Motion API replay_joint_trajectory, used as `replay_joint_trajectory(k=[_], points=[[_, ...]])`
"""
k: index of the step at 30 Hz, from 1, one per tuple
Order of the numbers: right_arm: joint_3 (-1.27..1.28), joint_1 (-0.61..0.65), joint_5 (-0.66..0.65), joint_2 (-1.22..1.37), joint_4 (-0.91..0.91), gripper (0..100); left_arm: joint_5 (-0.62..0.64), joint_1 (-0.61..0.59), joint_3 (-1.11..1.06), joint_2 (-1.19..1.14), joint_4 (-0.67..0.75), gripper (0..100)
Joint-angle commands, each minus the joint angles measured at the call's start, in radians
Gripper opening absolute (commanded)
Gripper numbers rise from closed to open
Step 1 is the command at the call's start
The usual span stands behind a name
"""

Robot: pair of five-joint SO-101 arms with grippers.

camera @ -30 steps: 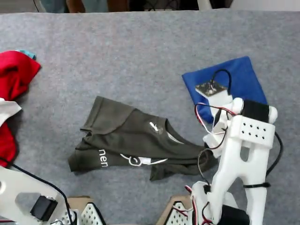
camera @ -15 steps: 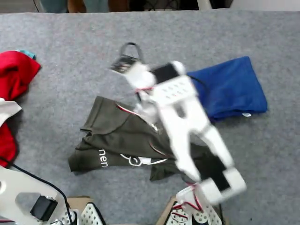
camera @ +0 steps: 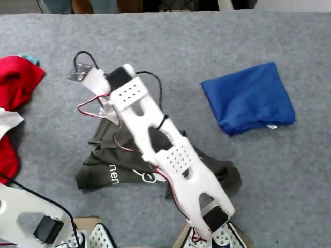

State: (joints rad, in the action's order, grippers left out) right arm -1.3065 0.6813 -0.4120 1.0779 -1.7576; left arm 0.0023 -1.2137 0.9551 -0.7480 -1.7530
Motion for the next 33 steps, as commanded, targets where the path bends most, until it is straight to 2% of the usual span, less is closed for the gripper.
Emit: replay_joint_trajectory(k=[1,4,13,20,26,33], points=[[-0.148,0.035,-0.008,0.010,-0.008,19.9,-0.017,0.005,-0.002,0.057,-0.008,29],[-0.120,0.043,-0.018,0.013,0.008,23.7,-0.017,0.015,-0.010,0.057,-0.008,29],[0.039,0.041,-0.054,0.016,0.155,24.0,-0.011,0.030,-0.010,0.055,-0.008,29],[0.145,0.037,-0.055,0.016,0.245,24.0,-0.011,0.087,-0.087,0.048,-0.005,29],[0.228,0.035,-0.057,0.019,0.330,24.0,-0.018,0.113,-0.116,0.017,-0.005,19],[0.232,0.003,-0.057,0.050,0.307,23.4,0.023,0.104,-0.110,0.012,-0.005,19]])
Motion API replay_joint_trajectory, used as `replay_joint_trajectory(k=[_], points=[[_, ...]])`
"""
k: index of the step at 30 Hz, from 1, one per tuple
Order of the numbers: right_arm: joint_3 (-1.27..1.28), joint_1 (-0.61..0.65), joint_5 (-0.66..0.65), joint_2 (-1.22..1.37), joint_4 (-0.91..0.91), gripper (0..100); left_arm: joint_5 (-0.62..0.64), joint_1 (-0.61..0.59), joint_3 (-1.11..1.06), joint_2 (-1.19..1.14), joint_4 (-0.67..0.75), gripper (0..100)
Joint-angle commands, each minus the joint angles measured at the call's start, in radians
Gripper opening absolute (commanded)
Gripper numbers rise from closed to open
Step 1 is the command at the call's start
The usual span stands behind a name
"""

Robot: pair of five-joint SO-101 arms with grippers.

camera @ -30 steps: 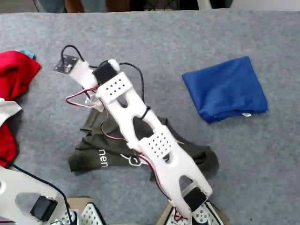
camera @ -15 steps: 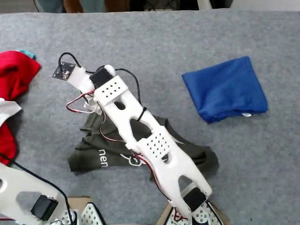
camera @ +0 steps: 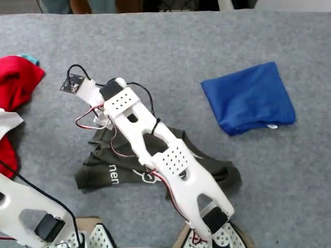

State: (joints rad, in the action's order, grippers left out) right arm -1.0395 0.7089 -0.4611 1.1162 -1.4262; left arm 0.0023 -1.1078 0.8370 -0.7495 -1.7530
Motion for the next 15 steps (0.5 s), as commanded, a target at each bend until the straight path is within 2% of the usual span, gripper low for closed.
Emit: replay_joint_trajectory(k=[1,6,13,15], points=[[-0.054,-0.025,-0.009,0.019,-0.038,22.0,0.026,-0.002,0.010,0.014,-0.005,19],[-0.182,-0.028,-0.009,0.073,-0.057,2.1,0.025,-0.015,0.002,0.014,-0.006,19],[-0.443,-0.069,0.002,0.073,-0.161,1.3,0.023,-0.013,0.004,0.097,-0.008,19],[-0.545,-0.086,0.051,0.058,-0.195,1.3,0.000,0.015,0.008,0.124,-0.008,19]])
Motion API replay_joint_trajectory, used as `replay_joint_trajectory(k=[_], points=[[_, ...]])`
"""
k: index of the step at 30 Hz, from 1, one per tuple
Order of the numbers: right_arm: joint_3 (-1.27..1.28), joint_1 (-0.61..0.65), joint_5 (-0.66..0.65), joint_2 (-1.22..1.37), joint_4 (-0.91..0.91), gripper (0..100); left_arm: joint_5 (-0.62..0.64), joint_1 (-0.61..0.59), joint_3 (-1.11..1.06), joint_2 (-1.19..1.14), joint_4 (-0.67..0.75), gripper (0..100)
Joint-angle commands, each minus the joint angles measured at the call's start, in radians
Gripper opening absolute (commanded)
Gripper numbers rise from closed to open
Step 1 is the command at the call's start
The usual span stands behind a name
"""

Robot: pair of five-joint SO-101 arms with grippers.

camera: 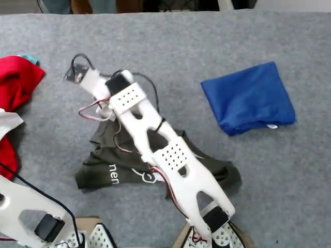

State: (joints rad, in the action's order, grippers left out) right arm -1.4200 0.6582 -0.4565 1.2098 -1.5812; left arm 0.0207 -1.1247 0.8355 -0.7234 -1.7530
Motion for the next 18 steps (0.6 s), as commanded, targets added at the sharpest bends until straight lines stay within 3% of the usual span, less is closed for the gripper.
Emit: replay_joint_trajectory(k=[1,9,18], points=[[-0.216,-0.046,0.086,-0.047,-0.061,1.3,-0.028,0.045,0.008,0.109,-0.008,19],[-0.246,-0.195,0.249,-0.325,-0.089,1.3,-0.031,0.200,0.002,0.158,-0.008,19],[-0.182,-0.628,0.253,-0.616,-0.186,1.3,-0.034,0.395,-0.105,0.161,-0.008,19]])
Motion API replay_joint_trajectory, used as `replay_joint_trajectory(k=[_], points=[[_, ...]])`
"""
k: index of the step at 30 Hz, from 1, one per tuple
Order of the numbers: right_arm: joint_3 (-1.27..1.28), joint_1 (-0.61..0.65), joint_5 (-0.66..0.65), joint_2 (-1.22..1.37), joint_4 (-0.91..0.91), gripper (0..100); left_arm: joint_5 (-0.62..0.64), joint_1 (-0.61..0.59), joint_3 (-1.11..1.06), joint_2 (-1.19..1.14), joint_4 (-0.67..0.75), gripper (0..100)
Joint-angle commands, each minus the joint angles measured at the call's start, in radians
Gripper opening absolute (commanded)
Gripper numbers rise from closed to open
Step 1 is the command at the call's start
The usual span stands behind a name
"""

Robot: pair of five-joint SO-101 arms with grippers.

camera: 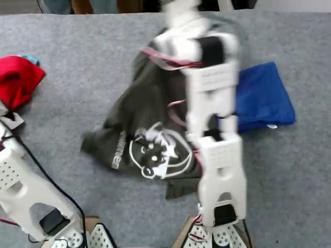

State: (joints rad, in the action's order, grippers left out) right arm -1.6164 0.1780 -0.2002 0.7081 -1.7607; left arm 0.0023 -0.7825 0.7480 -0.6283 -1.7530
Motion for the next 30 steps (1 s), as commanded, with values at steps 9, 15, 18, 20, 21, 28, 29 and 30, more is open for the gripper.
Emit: replay_joint_trajectory(k=[9,15,18,20,21,28,29,30], points=[[0.414,-0.391,-0.038,-0.274,-0.006,1.3,-0.009,0.329,-0.173,0.137,-0.008,26],[0.700,-0.440,-0.169,-0.341,-0.003,1.3,0.144,0.596,-0.222,0.258,-0.006,26],[0.842,-0.439,-0.166,-0.341,0.046,1.3,0.232,0.759,-0.223,0.293,-0.006,28],[0.940,-0.434,-0.164,-0.343,0.121,1.3,0.282,0.852,-0.231,0.301,-0.006,30],[0.986,-0.431,-0.170,-0.343,0.155,1.3,0.310,0.888,-0.231,0.296,-0.006,31],[1.245,-0.411,-0.247,-0.349,0.368,1.3,0.347,1.013,-0.231,0.164,-0.005,32],[1.247,-0.413,-0.247,-0.349,0.374,1.3,0.347,1.015,-0.229,0.124,-0.005,32],[1.242,-0.414,-0.247,-0.346,0.377,1.3,0.345,1.015,-0.223,0.083,-0.005,32]])
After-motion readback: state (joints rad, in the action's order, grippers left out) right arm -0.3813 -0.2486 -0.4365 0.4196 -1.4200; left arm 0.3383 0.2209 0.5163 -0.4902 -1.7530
